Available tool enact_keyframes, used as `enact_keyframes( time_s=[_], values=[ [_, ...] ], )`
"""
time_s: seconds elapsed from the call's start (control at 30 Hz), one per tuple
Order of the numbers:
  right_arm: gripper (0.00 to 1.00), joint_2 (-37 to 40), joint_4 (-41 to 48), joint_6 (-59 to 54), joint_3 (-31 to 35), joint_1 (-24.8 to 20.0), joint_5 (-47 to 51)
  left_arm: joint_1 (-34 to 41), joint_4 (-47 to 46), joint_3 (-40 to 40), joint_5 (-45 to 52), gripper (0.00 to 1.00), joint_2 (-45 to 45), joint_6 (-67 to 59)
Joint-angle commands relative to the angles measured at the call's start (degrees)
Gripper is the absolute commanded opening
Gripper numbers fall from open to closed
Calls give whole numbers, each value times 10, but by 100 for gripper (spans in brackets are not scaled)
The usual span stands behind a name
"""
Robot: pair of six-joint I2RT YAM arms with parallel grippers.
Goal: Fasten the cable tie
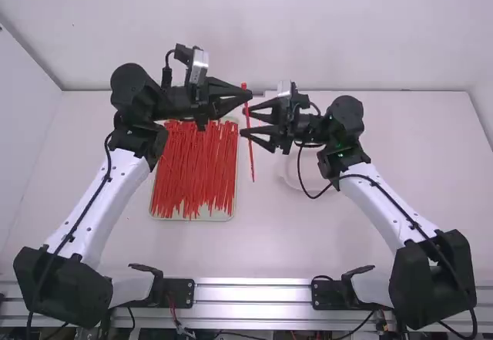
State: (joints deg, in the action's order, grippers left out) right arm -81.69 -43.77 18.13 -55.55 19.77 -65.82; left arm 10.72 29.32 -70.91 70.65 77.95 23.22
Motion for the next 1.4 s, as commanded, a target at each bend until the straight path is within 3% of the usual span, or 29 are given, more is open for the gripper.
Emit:
enact_keyframes(
  time_s=[0.0,0.03,0.13,0.37,0.5,0.8,1.0,1.2,1.37],
  values=[
    [80,-6,8,0,-19,-4,-3,-5,-10,-14,-9,2,0,-21],
    [91,-6,18,0,-19,-11,-6,-9,-18,-14,-18,2,0,-21],
    [98,-6,49,-37,-19,-26,-36,-14,-37,-14,-27,2,0,-39],
    [98,-6,147,-111,-19,-71,-61,-10,-124,-14,-108,2,1,-115],
    [98,-6,168,-111,-18,-89,-61,-12,-116,-14,-122,2,26,-111],
    [98,-6,302,-292,-16,-93,-61,-40,-97,-31,-101,2,110,-73],
    [98,-6,326,-365,-3,-92,-63,-63,-98,-42,-101,2,150,-17],
    [98,-6,320,-571,26,-78,-62,-80,-96,-41,-101,2,177,21],
    [98,-6,303,-737,40,-74,-72,-81,-83,-41,-92,2,193,138]
  ],
)
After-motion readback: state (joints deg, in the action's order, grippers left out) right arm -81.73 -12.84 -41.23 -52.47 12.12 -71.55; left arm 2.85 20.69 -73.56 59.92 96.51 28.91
